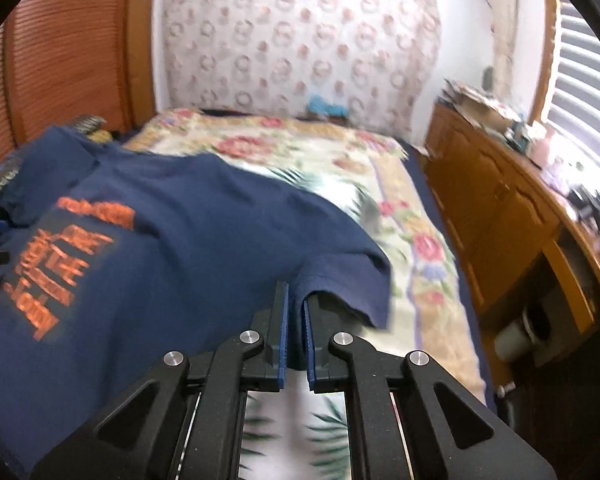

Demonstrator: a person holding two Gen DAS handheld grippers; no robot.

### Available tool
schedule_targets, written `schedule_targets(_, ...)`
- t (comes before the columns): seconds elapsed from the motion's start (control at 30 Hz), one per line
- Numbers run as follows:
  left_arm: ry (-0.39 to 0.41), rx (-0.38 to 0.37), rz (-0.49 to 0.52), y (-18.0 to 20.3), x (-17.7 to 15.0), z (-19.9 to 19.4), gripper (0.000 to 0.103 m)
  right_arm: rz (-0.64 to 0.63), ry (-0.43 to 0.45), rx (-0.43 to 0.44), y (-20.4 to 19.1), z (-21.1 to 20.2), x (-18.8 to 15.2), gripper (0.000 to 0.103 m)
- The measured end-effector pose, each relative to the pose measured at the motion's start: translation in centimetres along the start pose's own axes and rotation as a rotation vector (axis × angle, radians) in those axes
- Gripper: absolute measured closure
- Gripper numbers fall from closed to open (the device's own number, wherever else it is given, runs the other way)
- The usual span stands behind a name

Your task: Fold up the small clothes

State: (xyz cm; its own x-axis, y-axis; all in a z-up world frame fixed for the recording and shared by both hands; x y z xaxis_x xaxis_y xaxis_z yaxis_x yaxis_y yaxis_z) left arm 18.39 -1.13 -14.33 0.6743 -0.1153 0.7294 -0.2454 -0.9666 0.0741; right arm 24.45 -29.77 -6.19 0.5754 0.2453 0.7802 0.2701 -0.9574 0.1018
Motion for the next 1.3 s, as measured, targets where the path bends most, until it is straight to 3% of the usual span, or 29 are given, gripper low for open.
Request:
schedule_targets(0.27,0.133,-0.010,-0.032,1.0,2.0,-4.6,0.010,-0.084,0.003,0.131,-7.7,0.4,0.9,0.099)
schedule_targets(0.53,0.185,-0.012,-0.002,2.5,2.4,-6.9,0.010,-0.082,-0.064,0.177,-10.7,1.4,-2.4,0.095)
schedule_targets(0.67,0.194,-0.021,0.001,3.2,2.2,-7.5,0.010,-0.088,-0.068,0.150,-11.0,1.1,-3.0,0.092)
schedule_targets(0.73,0.197,-0.024,0.001,3.5,2.2,-7.6,0.010,-0.082,-0.062,0.150,-10.9,0.6,-3.0,0.088)
schedule_targets(0.8,0.199,-0.025,0.002,3.9,2.1,-7.6,0.010,-0.073,-0.050,0.140,-10.5,-0.2,-2.8,0.074)
schedule_targets(1.0,0.197,-0.028,0.006,4.6,1.8,-7.5,0.010,-0.033,-0.011,0.116,-8.0,-1.7,-2.0,0.061)
schedule_targets(1.3,0.181,-0.031,0.007,5.0,1.2,-6.8,0.010,0.065,-0.051,0.010,-1.9,2.4,-1.3,0.058)
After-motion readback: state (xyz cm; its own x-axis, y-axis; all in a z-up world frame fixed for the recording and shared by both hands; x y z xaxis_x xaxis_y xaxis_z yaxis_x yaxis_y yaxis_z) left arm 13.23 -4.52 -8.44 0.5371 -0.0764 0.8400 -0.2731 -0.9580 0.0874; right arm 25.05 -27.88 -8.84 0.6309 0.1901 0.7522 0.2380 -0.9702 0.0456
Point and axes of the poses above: each gripper's, at about its wrist camera, not at the fingertips, and z roughly the way its jaws point, y to its right, x to its top, the point moved 6 cm from there along z, roughly the way its jaws point, and after that the axes turned 3 degrees about y, right-handed, at the moved point
